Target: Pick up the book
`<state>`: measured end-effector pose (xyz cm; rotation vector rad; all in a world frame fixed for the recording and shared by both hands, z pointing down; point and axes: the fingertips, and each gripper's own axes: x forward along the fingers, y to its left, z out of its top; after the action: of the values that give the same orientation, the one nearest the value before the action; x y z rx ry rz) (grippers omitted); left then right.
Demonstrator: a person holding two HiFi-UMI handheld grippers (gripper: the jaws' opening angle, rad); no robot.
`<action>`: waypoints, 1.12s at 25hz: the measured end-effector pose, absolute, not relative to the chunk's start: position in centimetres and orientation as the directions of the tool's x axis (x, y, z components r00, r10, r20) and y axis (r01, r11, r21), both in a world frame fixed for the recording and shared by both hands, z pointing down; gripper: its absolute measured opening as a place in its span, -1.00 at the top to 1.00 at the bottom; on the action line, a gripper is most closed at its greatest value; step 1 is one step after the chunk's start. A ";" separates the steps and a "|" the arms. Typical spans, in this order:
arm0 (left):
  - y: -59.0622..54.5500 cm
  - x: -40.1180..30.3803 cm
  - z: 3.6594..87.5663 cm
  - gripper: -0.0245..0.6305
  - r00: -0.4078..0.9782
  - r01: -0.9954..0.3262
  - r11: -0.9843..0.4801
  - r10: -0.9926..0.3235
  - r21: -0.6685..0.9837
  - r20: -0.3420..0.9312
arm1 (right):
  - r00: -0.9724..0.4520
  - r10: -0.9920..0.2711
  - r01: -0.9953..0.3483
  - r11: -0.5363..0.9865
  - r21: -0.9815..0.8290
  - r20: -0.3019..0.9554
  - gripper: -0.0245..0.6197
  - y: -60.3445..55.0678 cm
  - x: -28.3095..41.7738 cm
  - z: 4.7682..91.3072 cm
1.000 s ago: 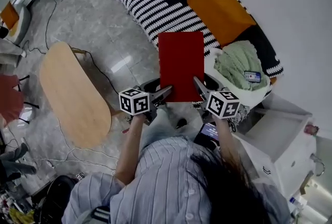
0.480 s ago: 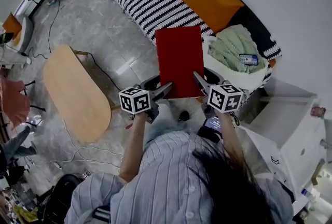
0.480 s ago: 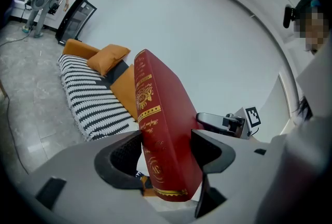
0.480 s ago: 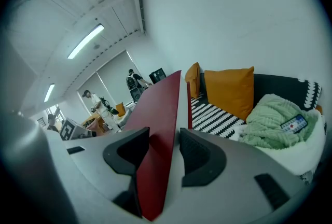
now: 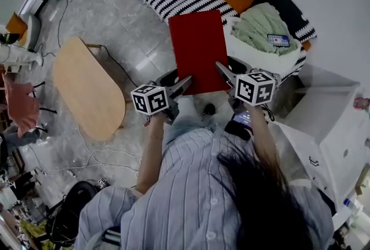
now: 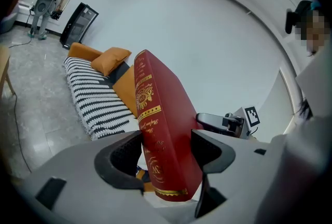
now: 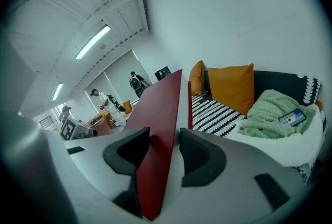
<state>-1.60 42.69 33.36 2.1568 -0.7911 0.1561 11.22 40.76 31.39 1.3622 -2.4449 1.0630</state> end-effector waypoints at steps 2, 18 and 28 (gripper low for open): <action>43.3 -1.6 33.2 -0.01 0.793 -0.592 -0.478 -0.490 0.649 0.362 | -0.586 -0.685 -0.786 0.349 -0.510 0.434 0.33 41.3 11.2 31.2; 46.4 -1.6 32.4 -0.01 0.791 -0.595 -0.497 -0.501 0.632 0.351 | -0.628 -0.662 -0.747 0.363 -0.558 0.409 0.34 44.8 11.4 31.2; 46.5 -2.1 32.6 -0.01 0.790 -0.595 -0.486 -0.500 0.640 0.355 | -0.643 -0.643 -0.736 0.369 -0.567 0.416 0.35 44.6 11.0 31.3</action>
<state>-2.05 46.50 32.56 2.1805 -0.8071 0.1526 11.01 44.59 31.28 1.2629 -2.4946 1.1343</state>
